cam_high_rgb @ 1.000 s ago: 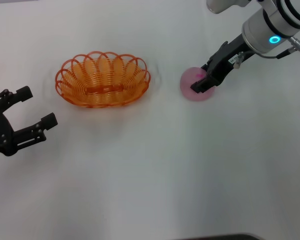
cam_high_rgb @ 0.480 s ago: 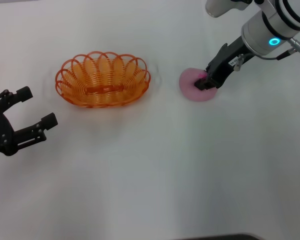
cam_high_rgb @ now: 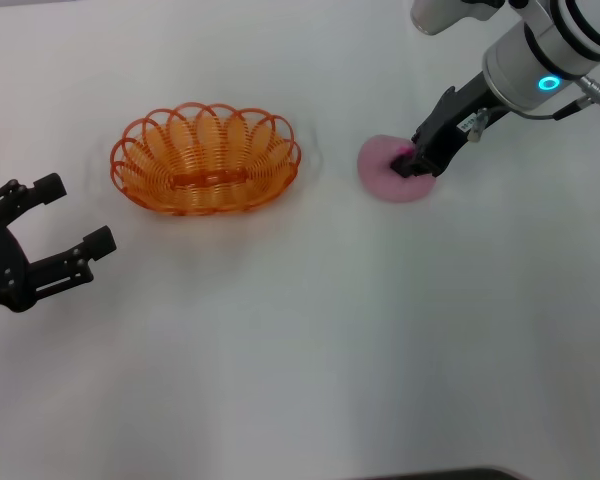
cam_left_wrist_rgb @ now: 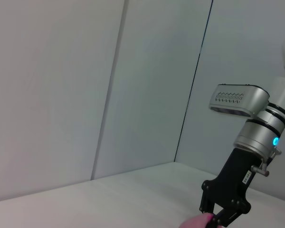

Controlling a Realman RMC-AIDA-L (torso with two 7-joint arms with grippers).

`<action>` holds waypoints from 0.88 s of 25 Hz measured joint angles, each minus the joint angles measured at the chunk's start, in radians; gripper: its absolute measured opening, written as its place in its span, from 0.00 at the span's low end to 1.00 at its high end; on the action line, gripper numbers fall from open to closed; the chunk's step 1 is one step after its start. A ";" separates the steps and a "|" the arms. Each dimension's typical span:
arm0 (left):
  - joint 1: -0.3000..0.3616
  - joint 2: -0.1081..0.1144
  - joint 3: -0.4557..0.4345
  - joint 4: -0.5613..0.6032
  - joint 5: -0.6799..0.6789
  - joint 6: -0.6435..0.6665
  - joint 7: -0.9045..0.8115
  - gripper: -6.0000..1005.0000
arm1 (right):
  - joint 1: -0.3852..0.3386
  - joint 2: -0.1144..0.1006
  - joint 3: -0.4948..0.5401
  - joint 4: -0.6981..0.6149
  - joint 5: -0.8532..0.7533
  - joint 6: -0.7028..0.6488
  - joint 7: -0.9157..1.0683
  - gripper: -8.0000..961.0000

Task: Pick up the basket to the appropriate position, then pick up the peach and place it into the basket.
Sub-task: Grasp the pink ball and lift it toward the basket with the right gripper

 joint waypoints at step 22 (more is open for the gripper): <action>-0.002 0.000 0.004 -0.008 0.000 0.000 -0.001 0.93 | 0.000 -0.001 0.005 -0.004 0.000 -0.004 -0.012 0.06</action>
